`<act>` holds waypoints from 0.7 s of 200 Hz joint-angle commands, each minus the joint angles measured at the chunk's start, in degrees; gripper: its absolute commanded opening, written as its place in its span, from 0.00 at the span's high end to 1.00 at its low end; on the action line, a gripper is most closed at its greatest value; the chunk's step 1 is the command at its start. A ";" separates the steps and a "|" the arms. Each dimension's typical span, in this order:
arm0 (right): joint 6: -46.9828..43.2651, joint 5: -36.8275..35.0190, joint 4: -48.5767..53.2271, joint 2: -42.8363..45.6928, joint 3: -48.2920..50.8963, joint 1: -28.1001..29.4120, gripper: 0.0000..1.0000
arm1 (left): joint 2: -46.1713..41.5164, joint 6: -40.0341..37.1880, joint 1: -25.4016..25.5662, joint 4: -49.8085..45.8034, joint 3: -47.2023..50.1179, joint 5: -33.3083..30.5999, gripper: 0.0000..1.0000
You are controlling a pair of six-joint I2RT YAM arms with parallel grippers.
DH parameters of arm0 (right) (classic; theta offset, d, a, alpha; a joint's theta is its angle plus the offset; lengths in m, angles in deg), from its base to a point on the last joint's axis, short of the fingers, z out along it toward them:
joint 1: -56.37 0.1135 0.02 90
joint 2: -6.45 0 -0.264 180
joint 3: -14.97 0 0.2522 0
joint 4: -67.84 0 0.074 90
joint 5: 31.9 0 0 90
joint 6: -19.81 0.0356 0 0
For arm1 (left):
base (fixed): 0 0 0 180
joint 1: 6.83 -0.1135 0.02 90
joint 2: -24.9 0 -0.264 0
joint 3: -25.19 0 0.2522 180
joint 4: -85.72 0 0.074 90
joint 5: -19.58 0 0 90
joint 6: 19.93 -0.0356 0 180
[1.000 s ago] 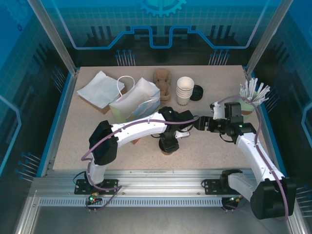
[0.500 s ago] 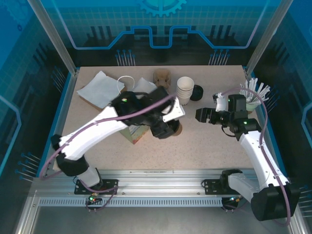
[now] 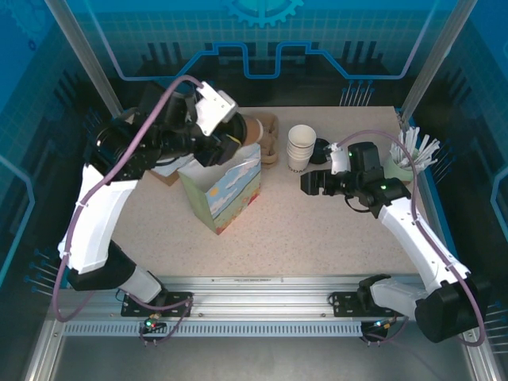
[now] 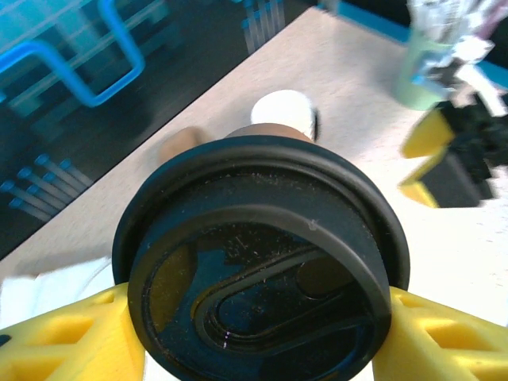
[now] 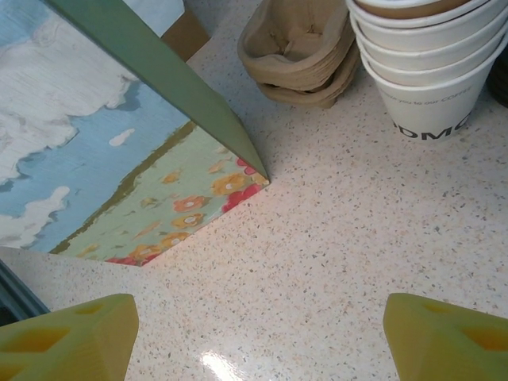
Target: Pack the takeout coffee
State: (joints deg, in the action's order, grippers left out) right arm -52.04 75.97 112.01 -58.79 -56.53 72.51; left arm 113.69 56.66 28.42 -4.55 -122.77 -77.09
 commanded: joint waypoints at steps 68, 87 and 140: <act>-0.31 -0.51 -3.16 -3.30 -0.97 2.66 0.18 | 1.98 1.75 -9.14 -12.83 6.49 0.10 0.53; -0.48 -0.15 -3.68 -4.00 -0.75 2.92 0.18 | 2.94 1.72 -9.64 -14.16 7.10 0.15 0.54; -1.02 -0.03 -4.05 -4.61 -0.23 3.54 0.18 | 6.47 1.11 -10.23 -16.52 9.34 0.43 0.53</act>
State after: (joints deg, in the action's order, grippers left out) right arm -52.28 75.03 108.97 -63.01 -56.55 74.87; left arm 118.67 57.69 19.24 -18.06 -114.70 -77.05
